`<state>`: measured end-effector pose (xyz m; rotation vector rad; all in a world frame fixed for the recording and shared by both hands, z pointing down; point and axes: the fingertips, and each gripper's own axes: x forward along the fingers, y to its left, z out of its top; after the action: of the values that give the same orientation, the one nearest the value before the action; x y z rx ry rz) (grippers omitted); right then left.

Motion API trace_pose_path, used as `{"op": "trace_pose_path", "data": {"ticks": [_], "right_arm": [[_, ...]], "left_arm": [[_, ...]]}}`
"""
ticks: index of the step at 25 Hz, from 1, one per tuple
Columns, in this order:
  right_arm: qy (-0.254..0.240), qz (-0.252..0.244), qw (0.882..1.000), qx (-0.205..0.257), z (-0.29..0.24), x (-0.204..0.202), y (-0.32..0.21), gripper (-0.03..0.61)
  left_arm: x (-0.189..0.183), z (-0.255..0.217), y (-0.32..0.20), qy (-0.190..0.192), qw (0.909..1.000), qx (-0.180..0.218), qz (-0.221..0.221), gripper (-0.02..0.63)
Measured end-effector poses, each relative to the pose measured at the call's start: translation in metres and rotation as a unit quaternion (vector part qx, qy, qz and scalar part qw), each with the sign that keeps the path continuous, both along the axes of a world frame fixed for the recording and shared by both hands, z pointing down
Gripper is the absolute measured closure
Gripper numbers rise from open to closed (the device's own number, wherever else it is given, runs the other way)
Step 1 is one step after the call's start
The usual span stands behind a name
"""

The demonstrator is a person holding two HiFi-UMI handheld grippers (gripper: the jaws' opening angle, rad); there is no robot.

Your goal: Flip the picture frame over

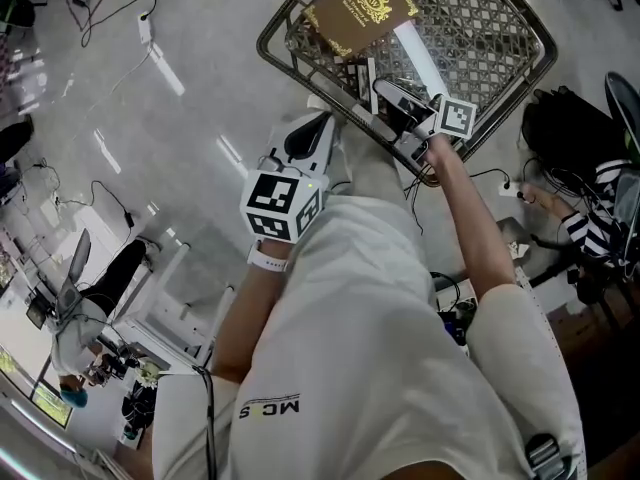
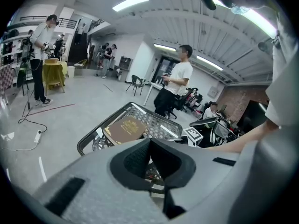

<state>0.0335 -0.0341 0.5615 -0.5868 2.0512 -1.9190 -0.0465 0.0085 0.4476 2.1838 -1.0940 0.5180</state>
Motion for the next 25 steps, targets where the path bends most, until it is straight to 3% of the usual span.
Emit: {"op": "trace_pose_path", "data": {"ticks": [12, 18, 25], "right_arm": [[0.005, 0.010, 1.000, 0.003, 0.004, 0.022, -0.001, 0.506], [-0.024, 0.032, 0.999, -0.003, 0.002, 0.038, -0.003, 0.440], [0.005, 0.041, 0.999, -0.009, 0.021, 0.052, -0.004, 0.436]], "left_arm": [[0.001, -0.003, -0.007, -0.001, 1.0000, 0.001, 0.002, 0.589], [0.008, -0.004, -0.008, -0.001, 0.9999, -0.002, 0.012, 0.589], [0.013, 0.002, -0.013, -0.002, 0.9997, -0.004, 0.023, 0.589]]}}
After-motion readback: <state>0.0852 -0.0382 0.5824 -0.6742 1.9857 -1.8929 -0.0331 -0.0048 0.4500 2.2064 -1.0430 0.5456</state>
